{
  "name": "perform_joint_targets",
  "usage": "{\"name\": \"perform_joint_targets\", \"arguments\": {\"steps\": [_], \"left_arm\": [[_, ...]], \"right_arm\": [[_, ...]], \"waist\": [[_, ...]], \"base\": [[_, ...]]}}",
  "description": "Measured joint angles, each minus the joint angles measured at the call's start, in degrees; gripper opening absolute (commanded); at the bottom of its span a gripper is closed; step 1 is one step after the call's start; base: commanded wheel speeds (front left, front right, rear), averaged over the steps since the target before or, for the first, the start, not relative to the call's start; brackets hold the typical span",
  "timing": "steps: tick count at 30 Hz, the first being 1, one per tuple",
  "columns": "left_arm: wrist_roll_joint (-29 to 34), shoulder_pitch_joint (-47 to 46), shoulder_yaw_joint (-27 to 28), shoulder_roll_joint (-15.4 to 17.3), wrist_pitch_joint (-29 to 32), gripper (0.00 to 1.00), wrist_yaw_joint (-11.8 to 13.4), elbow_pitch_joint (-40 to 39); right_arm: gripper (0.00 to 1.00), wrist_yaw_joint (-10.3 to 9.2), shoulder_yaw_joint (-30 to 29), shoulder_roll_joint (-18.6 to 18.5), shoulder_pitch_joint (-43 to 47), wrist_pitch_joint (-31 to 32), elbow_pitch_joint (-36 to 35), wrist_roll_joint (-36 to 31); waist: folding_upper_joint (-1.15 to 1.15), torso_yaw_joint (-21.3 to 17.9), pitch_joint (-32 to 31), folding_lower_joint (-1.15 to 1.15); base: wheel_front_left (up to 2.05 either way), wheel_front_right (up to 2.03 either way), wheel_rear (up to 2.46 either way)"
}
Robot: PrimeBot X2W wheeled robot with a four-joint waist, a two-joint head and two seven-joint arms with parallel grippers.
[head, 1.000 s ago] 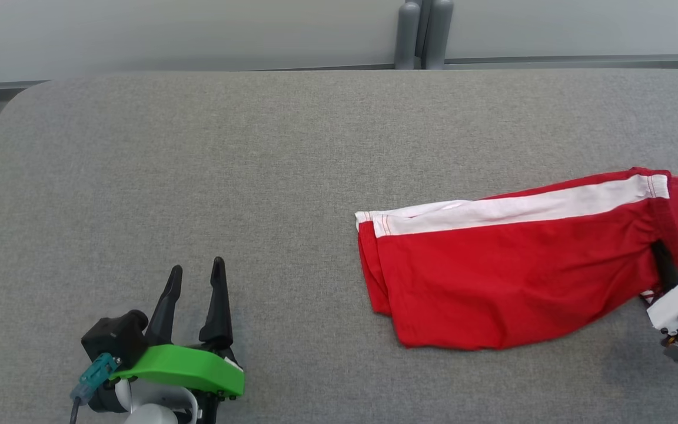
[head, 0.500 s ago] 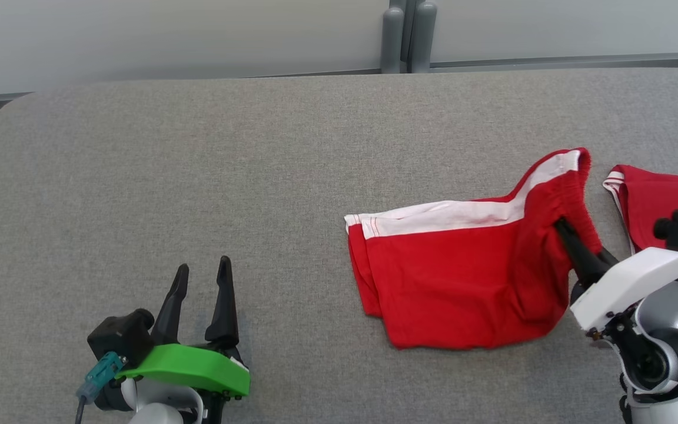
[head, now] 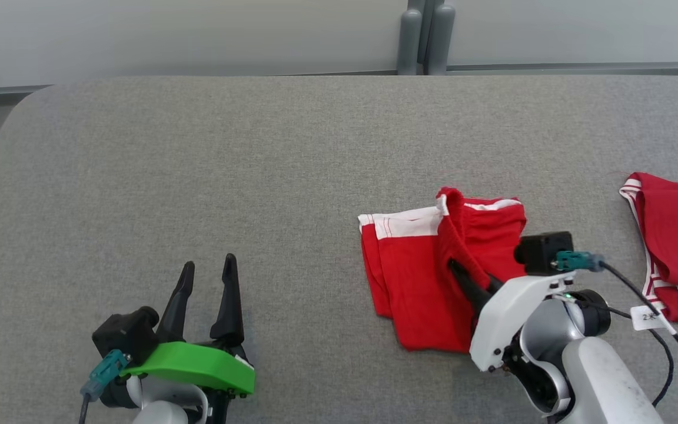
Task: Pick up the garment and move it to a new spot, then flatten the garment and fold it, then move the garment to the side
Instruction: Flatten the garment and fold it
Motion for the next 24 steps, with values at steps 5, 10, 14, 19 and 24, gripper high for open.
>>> {"name": "perform_joint_targets", "arguments": {"steps": [5,10,14,19,24], "left_arm": [[-0.07,-0.12,-0.33,-0.48,-0.15,1.00,-0.25,0.44],[-0.08,-0.17,-0.47,-0.98,-0.21,1.00,-0.58,0.97],[-0.08,-0.18,-0.52,-1.07,-0.22,1.00,-0.77,1.35],[-0.08,-0.12,-0.49,-1.10,-0.23,1.00,-0.77,1.62],[-0.08,0.11,-0.78,-1.01,-0.22,1.00,-0.76,1.58]], "right_arm": [[0.00,0.00,2.34,-0.01,-2.35,-2.20,7.28,-3.57],[0.00,0.00,3.88,-0.01,-4.65,-4.60,12.69,-7.36],[1.00,0.00,6.12,-0.05,-5.33,-6.31,14.55,-7.62],[1.00,0.00,9.07,0.02,-5.38,-7.89,14.25,-6.59],[1.00,0.00,11.57,0.01,-4.48,-8.89,12.24,-5.63]], "waist": [[0.00,1.29,-0.12,0.00],[0.00,2.46,-0.30,0.00],[0.00,3.02,-0.57,0.00],[0.00,2.97,-1.08,0.00],[0.00,2.32,-1.50,0.00]], "base": [[0.00,0.00,0.00],[0.00,0.00,0.00],[0.00,0.00,0.00],[0.00,0.00,0.00],[0.00,0.00,0.00]]}}
